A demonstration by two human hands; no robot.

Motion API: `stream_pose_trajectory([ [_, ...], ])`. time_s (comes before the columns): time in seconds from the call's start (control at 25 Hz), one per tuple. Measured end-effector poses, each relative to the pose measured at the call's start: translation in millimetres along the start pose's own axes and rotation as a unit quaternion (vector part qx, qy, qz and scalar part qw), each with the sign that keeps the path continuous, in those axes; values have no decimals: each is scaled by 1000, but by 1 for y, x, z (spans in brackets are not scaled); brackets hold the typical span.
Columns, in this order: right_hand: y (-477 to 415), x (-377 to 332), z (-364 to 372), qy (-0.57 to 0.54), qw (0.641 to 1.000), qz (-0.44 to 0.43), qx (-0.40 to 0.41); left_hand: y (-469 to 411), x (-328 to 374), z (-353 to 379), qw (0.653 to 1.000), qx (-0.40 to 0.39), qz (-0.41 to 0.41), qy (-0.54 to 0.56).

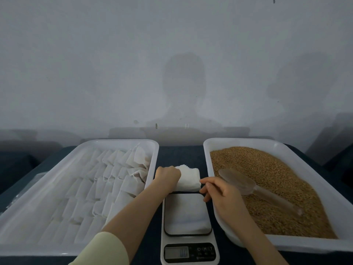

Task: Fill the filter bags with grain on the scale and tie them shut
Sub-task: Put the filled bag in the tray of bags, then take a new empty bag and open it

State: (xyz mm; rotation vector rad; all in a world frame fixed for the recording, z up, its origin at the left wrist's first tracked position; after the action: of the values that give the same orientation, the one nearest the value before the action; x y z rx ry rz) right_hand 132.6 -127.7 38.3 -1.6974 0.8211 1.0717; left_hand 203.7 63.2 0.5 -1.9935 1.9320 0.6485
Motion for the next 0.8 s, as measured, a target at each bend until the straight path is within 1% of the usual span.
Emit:
stream_pose_trajectory([
  [0.04, 0, 0, 0, 0, 1000, -2, 1, 0, -3, -3, 1000, 7, -17, 12],
  [0.12, 0, 0, 0, -1, 1000, -2, -1, 2, -7, -8, 998, -4, -40, 51],
  [0.2, 1, 0, 0, 0, 1000, 1, -2, 0, -9, -7, 994, -16, -37, 104],
  [0.24, 1, 1, 0, -1, 1000, 2, -2, 0, -9, -9, 994, -8, -25, 104],
  [0.28, 1, 1, 0, -1, 1000, 3, -2, 0, -10, -11, 994, 9, -23, 108],
  [0.32, 1, 1, 0, -2, 1000, 4, -2, 1, -12, -14, 996, 22, -18, 79],
  [0.4, 0, 1, 0, -2, 1000, 2, -1, 4, -19, -20, 994, 54, -43, 85],
  [0.48, 0, 0, 0, 1, 1000, -3, -4, 9, -32, -26, 973, 112, -92, 179],
  [0.52, 0, 0, 0, 2, 1000, -4, -5, 14, -38, -32, 952, 135, -123, 244],
  [0.56, -1, 0, 0, 1, 1000, -3, -5, 18, -42, -34, 937, 148, -137, 285],
  [0.64, -2, -1, -1, 3, 1000, -1, -1, 33, -53, -44, 859, 200, -183, 434],
  [0.68, -2, -3, 0, 14, 1000, -9, 6, 40, -54, -49, 836, 198, -185, 478],
  [0.72, -2, -7, 0, 36, 999, -33, 15, 50, -56, -52, 797, 207, -197, 531],
  [0.8, 0, -16, 6, 100, 989, -105, 23, 68, -55, -55, 737, 200, -196, 615],
])
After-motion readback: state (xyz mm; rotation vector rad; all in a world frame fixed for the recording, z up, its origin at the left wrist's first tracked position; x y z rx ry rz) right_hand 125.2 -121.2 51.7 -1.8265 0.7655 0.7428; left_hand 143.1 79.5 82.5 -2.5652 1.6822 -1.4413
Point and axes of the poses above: each hand's wrist, its own y-axis away from the middle knuckle, its own z-axis out of the palm, x = y × z, the point moved 4 cm from there along -y, towards the middle knuckle, and after that the axes turned 14 degrees about -y, right-handed, at the moved point
